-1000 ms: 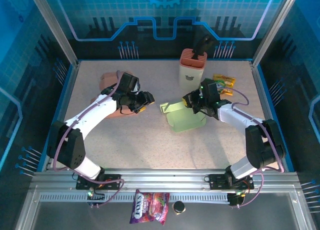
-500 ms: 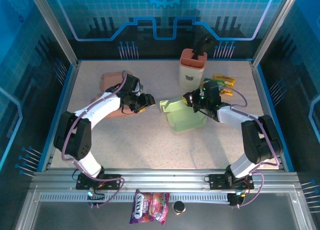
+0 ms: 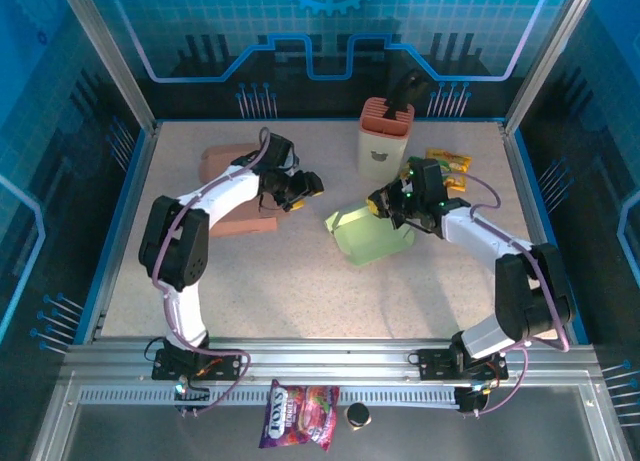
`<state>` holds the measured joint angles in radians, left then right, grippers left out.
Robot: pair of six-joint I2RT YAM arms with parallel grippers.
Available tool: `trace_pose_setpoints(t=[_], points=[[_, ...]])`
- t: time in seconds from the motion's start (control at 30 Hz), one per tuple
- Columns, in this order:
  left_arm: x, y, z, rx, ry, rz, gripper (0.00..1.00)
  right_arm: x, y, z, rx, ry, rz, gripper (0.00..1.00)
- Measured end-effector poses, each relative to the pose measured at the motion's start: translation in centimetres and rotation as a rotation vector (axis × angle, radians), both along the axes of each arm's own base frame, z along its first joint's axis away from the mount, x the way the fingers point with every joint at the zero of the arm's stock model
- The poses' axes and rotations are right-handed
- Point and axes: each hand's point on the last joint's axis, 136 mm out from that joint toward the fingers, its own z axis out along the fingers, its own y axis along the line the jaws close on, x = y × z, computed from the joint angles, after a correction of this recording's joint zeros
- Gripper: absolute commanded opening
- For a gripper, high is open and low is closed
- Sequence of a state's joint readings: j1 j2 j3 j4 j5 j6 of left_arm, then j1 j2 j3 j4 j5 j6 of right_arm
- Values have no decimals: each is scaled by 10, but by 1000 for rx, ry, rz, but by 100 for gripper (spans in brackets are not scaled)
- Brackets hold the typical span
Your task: Fold the paper box
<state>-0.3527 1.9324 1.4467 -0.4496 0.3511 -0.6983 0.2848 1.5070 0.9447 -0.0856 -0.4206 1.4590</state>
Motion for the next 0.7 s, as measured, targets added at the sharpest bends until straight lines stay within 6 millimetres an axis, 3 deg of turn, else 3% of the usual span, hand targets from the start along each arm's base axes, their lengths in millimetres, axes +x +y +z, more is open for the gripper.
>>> trace_pose_setpoints(t=[0.17, 0.3, 0.53, 0.7], points=[[-9, -20, -6, -19, 24, -43, 59, -14, 3, 21, -15, 31, 66, 0], [-17, -35, -4, -40, 26, -79, 56, -31, 3, 20, -25, 74, 91, 0], [-40, -46, -25, -79, 95, -95, 51, -22, 10, -4, -39, 102, 128, 10], [-45, -50, -27, -100, 114, -95, 50, -11, 18, -24, -50, 97, 166, 25]])
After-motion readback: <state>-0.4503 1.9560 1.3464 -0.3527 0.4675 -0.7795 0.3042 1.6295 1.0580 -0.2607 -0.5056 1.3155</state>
